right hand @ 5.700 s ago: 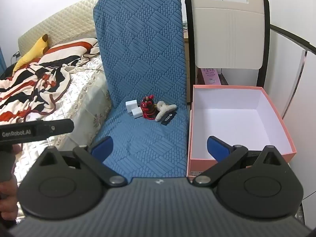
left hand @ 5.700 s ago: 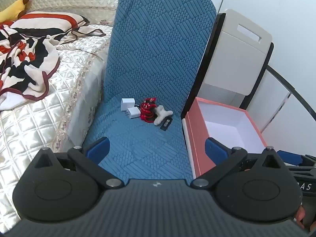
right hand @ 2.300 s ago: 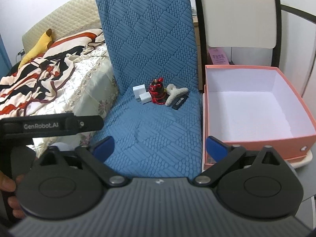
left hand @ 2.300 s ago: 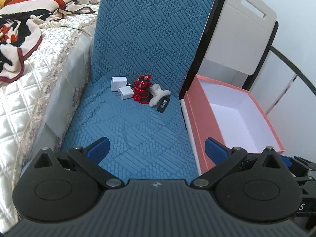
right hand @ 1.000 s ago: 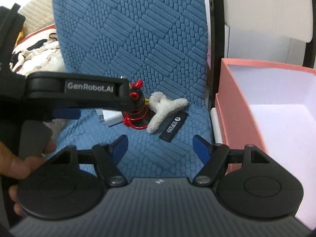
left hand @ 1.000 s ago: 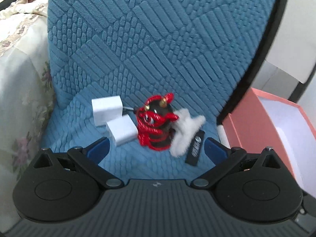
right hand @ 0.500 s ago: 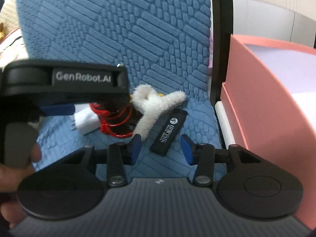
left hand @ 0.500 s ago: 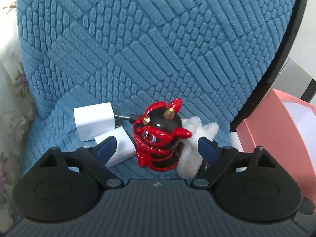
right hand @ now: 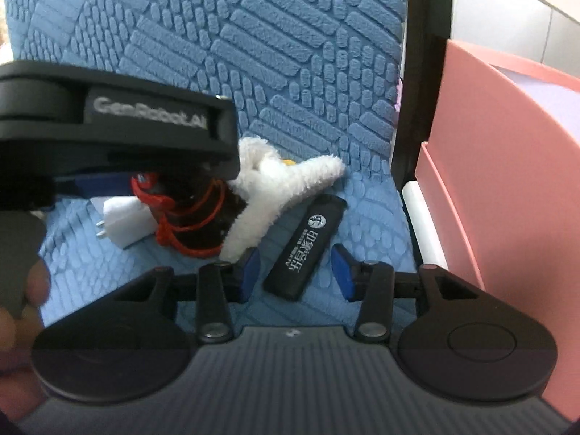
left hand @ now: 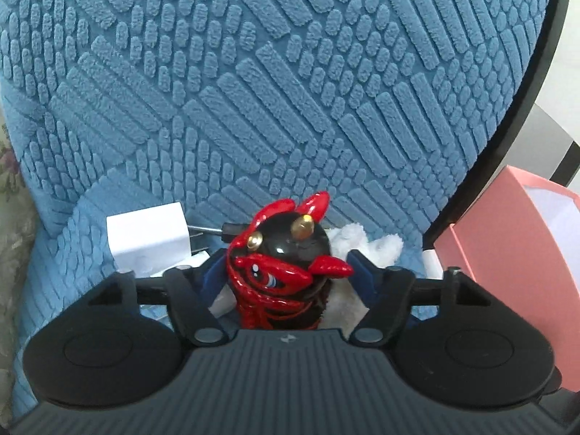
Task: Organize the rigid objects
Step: 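Close the left tool on the red figurine while the right tool grasps the black lighter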
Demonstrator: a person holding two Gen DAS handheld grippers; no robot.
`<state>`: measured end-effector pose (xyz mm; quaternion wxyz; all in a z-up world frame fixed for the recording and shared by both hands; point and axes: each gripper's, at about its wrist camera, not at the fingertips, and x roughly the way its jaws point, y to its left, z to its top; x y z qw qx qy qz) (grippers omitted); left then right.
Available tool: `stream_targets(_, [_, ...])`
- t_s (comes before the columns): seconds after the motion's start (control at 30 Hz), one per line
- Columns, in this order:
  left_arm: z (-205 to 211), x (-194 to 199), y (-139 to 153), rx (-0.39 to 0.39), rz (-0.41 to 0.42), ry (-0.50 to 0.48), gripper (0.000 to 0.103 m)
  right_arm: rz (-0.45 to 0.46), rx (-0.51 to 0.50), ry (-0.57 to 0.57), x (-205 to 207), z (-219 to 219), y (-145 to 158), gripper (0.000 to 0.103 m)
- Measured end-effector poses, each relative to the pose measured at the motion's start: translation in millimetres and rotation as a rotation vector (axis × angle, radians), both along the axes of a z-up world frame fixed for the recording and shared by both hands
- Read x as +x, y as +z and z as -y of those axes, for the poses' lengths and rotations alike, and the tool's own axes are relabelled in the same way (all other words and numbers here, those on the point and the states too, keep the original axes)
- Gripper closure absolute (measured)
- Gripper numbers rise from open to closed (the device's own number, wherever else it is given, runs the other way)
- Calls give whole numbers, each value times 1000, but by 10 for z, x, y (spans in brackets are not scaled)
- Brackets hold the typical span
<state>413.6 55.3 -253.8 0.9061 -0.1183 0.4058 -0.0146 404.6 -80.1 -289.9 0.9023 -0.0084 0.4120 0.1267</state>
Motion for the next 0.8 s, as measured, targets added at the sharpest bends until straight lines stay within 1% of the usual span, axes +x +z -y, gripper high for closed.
stream_targets(0.03, [19, 33, -4, -2, -3, 0, 33, 0, -6, 3, 7, -1, -4, 57])
stream_targets(0.07, [16, 42, 10, -10, -7, 0, 33, 1, -14, -5, 4, 10, 0, 66])
stream_targets(0.1, [9, 39, 25, -17, -9, 3, 33, 1, -13, -16, 10, 28, 1, 72])
stream_targets(0.2, [3, -18, 74, -25, -6, 1, 33, -12, -16, -27, 2, 57, 33, 75])
stream_targets(0.3, [9, -134, 184, -28, 2, 18, 33, -12, -22, -20, -46, 86, 93, 76])
stream_targets(0.43, [33, -401, 285, -61, 15, 43, 33, -6, -24, -7, -143, 155, 177, 77])
stream_targets(0.63, [44, -769, 325, -66, -8, 73, 33, -23, -34, 20, -393, 249, 204, 77])
stream_targets(0.8, [29, -1027, 289, -76, -25, 105, 33, -45, -33, 28, -610, 374, 232, 77])
